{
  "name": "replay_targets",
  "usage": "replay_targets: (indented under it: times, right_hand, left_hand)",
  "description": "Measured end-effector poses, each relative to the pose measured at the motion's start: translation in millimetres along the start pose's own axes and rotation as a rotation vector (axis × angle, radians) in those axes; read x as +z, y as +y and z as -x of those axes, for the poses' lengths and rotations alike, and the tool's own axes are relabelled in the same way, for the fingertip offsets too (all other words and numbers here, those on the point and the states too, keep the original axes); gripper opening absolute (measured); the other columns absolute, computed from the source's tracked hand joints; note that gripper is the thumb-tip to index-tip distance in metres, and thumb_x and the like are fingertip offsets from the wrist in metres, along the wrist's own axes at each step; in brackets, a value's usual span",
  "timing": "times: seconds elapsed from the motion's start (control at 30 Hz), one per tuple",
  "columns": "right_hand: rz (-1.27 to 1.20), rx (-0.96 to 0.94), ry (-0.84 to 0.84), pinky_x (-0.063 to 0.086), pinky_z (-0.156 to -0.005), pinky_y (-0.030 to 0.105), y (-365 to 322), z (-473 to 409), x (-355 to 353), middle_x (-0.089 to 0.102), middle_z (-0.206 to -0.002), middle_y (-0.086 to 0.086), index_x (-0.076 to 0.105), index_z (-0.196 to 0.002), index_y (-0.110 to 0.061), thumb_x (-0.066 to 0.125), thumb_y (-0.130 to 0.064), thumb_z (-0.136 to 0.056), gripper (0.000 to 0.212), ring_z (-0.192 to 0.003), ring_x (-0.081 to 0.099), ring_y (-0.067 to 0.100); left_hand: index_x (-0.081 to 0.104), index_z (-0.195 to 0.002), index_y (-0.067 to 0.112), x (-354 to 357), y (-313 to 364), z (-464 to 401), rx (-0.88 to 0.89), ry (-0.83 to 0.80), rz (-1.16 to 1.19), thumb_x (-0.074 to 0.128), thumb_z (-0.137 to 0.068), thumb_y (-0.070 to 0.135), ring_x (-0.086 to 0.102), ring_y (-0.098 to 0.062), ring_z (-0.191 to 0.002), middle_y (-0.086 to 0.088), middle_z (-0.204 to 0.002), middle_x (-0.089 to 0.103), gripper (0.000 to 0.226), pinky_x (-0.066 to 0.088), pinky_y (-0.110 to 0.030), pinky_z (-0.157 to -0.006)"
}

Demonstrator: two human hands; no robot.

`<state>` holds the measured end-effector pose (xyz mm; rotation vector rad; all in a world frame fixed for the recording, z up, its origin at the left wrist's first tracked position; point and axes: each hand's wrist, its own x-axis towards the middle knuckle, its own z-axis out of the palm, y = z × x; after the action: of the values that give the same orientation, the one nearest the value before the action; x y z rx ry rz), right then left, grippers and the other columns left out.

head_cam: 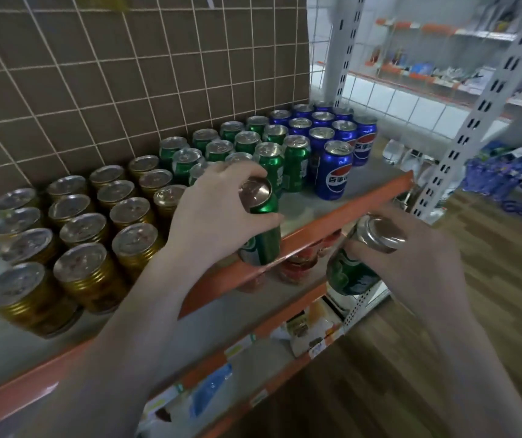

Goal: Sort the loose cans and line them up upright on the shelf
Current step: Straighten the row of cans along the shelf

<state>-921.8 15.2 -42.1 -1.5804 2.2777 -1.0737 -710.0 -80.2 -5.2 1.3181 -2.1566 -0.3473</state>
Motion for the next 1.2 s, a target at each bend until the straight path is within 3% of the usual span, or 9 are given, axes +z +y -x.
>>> replay_targets:
  times: [0.17,0.37,0.5,0.63,0.73,0.93,1.03,1.1,1.2]
  right_hand:
    - [-0.007,-0.095,-0.06,0.045,-0.082,0.032,21.9,-61.6,3.9,0.065,-0.11,-0.005,0.059,-0.119,-0.033,0.074,-0.046,-0.068,0.055,-0.101,0.057,0.018]
    - [-0.083,-0.355,-0.203,0.036,-0.072,0.021,42.9,-123.2,11.1,0.067,-0.107,-0.001,0.064,-0.117,-0.028,0.08,-0.035,-0.064,0.056,-0.09,0.058,0.014]
    - [-0.134,-0.484,-0.309,0.029,-0.068,0.004,53.5,-151.4,15.3,0.065,-0.108,-0.004,0.064,-0.115,-0.03,0.077,-0.041,-0.062,0.055,-0.084,0.05,0.004]
    - [-0.204,-0.532,-0.464,0.042,-0.074,0.02,64.5,-166.7,16.6,0.062,-0.111,-0.008,0.061,-0.12,-0.032,0.07,-0.049,-0.062,0.061,-0.09,0.056,0.008]
    - [-0.23,-0.578,-0.476,0.042,-0.072,0.019,71.1,-173.2,16.6,0.064,-0.109,-0.006,0.063,-0.119,-0.029,0.071,-0.047,-0.063,0.059,-0.089,0.059,0.01]
    - [-0.254,-0.573,-0.484,0.045,-0.076,0.024,81.2,-182.7,19.8,0.064,-0.111,-0.006,0.064,-0.118,-0.026,0.077,-0.039,-0.064,0.057,-0.092,0.059,0.01]
    - [-0.254,-0.576,-0.476,0.049,-0.079,0.03,83.2,-184.5,19.5,0.065,-0.112,-0.005,0.064,-0.118,-0.025,0.078,-0.035,-0.064,0.056,-0.096,0.061,0.014]
    - [-0.258,-0.573,-0.466,0.051,-0.081,0.034,82.5,-185.0,19.6,0.066,-0.111,-0.005,0.064,-0.117,-0.025,0.078,-0.037,-0.064,0.056,-0.096,0.062,0.015]
    - [-0.268,-0.569,-0.46,0.052,-0.081,0.038,79.6,-185.0,20.2,0.066,-0.109,-0.004,0.064,-0.117,-0.025,0.076,-0.04,-0.062,0.058,-0.094,0.062,0.017]
  left_hand:
    - [0.056,-0.12,0.033,25.6,12.6,-41.4,-0.051,-0.021,-0.056,0.073,-0.067,0.052,0.052,-0.014,-0.103,0.007,-0.12,0.054,0.059,0.042,-0.027,-0.08]
    - [0.051,-0.124,0.032,61.2,22.3,-68.6,-0.237,-0.007,-0.245,0.07,-0.071,0.057,0.056,-0.017,-0.101,0.006,-0.125,0.051,0.062,0.045,-0.029,-0.077]
    - [0.047,-0.125,0.029,80.4,31.5,-85.6,-0.405,-0.016,-0.402,0.067,-0.072,0.061,0.056,-0.023,-0.102,0.0,-0.126,0.05,0.065,0.045,-0.031,-0.075]
    - [0.047,-0.118,0.026,96.1,32.3,-99.4,-0.512,-0.009,-0.498,0.065,-0.071,0.064,0.057,-0.028,-0.1,-0.002,-0.121,0.053,0.064,0.05,-0.037,-0.074]
    - [0.047,-0.115,0.022,106.2,31.0,-105.5,-0.548,-0.008,-0.572,0.063,-0.072,0.068,0.059,-0.029,-0.097,-0.003,-0.117,0.056,0.065,0.05,-0.037,-0.071]
    - [0.046,-0.118,0.021,106.9,33.4,-119.1,-0.481,-0.127,-0.745,0.055,-0.073,0.073,0.057,-0.025,-0.098,-0.002,-0.115,0.056,0.069,0.045,-0.035,-0.068]
    - [0.046,-0.13,0.025,86.3,27.9,-124.3,-0.356,-0.291,-0.57,0.059,-0.077,0.065,0.048,-0.022,-0.115,0.0,-0.126,0.051,0.068,0.042,-0.035,-0.089]
    - [0.041,-0.14,0.028,68.2,24.9,-125.8,-0.227,-0.433,-0.388,0.066,-0.083,0.045,0.037,-0.013,-0.127,0.004,-0.139,0.044,0.065,0.027,-0.02,-0.1]
    - [0.046,-0.137,0.028,54.3,16.8,-126.8,-0.136,-0.565,-0.244,0.066,-0.086,0.018,0.035,0.0,-0.121,0.007,-0.139,0.046,0.056,0.019,0.006,-0.088]
